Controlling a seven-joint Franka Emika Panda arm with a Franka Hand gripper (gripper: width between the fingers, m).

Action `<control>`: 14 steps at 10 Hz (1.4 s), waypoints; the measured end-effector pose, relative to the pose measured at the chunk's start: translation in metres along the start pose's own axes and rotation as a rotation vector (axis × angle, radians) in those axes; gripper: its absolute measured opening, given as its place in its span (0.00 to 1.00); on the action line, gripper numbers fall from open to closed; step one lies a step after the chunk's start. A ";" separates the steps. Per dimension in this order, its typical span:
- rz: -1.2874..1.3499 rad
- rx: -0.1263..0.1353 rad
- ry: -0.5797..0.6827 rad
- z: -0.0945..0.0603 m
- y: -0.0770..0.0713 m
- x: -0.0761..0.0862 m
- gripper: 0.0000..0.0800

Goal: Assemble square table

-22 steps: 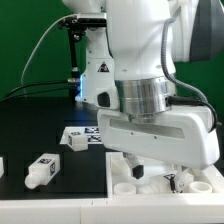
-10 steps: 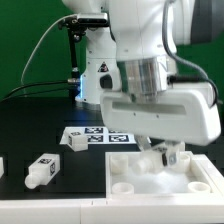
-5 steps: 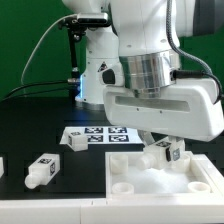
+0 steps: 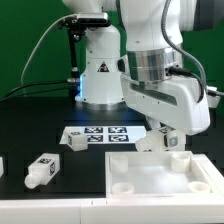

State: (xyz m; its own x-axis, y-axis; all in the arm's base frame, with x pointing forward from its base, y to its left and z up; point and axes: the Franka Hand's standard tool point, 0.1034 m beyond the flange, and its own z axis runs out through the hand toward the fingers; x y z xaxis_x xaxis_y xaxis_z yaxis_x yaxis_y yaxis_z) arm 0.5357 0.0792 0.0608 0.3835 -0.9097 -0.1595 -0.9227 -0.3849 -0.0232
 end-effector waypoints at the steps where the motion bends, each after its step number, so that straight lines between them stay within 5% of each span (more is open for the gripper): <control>1: 0.000 0.000 0.000 0.000 0.000 0.000 0.33; 4: 0.000 -0.004 -0.001 0.002 0.002 -0.001 0.33; 6: 0.233 -0.072 0.025 0.014 0.037 -0.027 0.33; 7: 0.203 -0.087 0.028 0.020 0.041 -0.029 0.33; 12: 0.193 -0.081 0.021 0.019 0.039 -0.026 0.33; 13: 0.217 -0.090 0.023 0.020 0.049 -0.017 0.33; 14: 0.266 -0.129 0.019 0.019 0.065 -0.010 0.33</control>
Offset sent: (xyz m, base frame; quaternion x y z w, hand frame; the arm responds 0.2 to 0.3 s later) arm 0.0000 0.0000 0.0000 0.0000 0.0000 0.0000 1.0000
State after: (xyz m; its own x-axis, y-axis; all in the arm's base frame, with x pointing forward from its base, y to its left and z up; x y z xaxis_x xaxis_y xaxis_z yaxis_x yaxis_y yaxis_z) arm 0.4711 0.0662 0.0416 0.1309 -0.9835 -0.1247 -0.9786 -0.1483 0.1428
